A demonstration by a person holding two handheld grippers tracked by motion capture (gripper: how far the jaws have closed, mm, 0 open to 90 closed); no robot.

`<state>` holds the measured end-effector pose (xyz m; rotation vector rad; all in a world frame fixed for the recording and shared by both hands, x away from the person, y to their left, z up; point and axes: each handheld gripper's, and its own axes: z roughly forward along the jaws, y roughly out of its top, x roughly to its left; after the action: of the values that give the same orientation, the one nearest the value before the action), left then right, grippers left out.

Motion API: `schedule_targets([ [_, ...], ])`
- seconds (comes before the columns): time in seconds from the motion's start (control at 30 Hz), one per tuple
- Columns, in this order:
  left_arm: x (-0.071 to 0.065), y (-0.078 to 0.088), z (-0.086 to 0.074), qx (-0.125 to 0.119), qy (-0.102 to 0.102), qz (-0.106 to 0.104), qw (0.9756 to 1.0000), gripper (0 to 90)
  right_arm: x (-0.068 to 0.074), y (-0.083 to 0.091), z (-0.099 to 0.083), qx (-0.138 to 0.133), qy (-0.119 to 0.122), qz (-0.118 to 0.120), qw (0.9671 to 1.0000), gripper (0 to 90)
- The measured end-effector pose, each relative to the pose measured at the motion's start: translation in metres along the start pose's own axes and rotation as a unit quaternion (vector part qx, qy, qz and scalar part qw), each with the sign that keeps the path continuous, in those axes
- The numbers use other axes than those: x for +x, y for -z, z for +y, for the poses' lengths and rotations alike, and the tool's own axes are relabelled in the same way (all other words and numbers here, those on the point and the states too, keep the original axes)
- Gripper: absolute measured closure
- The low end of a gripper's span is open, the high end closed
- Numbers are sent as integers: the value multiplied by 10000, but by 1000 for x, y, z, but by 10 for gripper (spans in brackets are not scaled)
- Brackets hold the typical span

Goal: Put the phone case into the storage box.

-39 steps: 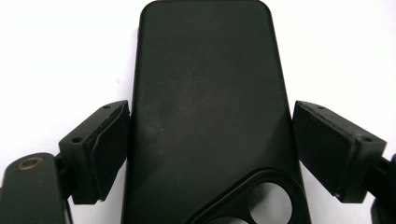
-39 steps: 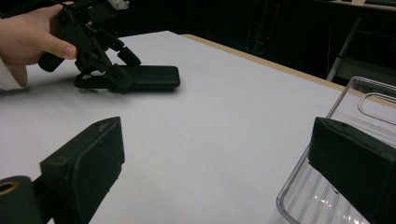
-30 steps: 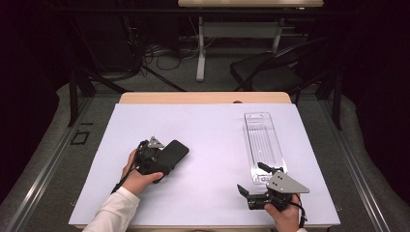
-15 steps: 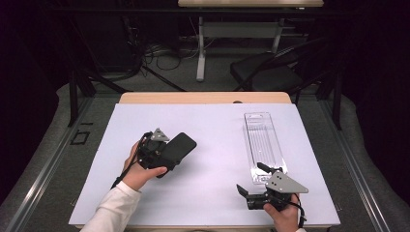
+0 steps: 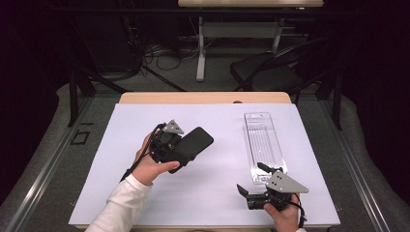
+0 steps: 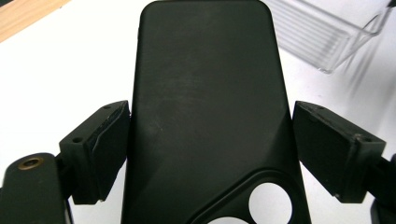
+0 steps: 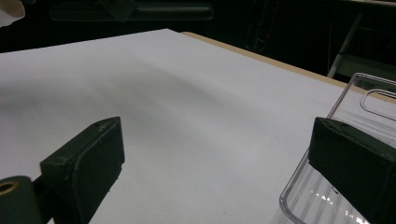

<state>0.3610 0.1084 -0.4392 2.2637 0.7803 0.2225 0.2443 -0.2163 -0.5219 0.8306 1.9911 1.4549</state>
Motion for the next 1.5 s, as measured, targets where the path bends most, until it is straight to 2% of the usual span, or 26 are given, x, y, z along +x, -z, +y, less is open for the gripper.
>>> schedule_targets([
  [0.2,-7,-1,12,53,-223,-87,9997,140,0,0,0,11,-5,-23,10000,34],
  [0.3,-8,-1,13,68,-284,-165,9994,140,0,-1,-1,42,3,-30,10000,34],
  [0.47,-10,-1,9,76,-398,-178,9990,140,0,-2,0,52,-21,-55,10000,34],
  [0.57,-12,-2,7,99,-440,-276,9986,140,1,-2,0,61,-13,-52,10000,34],
  [0.83,-14,-1,5,84,-460,-371,9982,140,2,-2,0,83,49,-151,9998,34],
  [1.13,-13,0,3,75,-442,-388,9982,141,2,-2,2,54,48,-62,10000,34],
  [1.33,-14,2,2,80,-441,-387,9982,142,2,-3,4,140,74,-57,9999,24],
  [1.5,-15,1,2,117,-465,-370,9982,142,2,-6,8,298,-128,235,9992,24],
])
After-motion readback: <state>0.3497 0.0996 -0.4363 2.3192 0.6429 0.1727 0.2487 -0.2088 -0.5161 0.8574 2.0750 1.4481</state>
